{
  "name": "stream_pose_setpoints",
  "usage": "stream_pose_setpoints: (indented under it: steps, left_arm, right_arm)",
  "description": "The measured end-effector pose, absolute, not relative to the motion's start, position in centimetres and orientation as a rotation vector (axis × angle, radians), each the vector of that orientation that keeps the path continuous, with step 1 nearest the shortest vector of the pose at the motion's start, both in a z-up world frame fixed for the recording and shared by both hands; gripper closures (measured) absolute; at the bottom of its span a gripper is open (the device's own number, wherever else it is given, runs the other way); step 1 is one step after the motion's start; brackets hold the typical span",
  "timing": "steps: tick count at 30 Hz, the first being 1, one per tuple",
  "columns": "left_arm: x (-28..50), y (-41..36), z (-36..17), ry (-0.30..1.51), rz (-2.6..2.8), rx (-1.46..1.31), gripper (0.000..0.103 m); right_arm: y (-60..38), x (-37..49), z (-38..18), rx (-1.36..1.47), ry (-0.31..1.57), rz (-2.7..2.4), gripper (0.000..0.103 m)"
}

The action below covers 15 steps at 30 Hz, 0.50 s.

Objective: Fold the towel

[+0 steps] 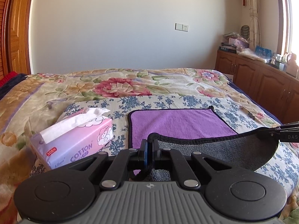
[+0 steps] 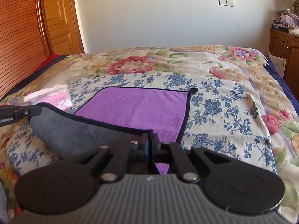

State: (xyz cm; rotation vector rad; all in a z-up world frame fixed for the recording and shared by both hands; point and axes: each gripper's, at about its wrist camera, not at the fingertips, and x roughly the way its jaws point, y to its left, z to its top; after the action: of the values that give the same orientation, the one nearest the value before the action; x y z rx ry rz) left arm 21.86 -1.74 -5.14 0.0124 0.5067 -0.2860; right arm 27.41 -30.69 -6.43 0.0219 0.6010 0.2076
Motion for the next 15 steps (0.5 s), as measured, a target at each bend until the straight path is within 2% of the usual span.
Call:
stream_pose_setpoints:
  steps: [15]
  left_arm:
    - [23.1,-2.6,-4.6,0.495,-0.284,0.032,0.098]
  right_arm:
    - [-30.5,29.2,-5.6,0.004,0.559,0.222,0.099]
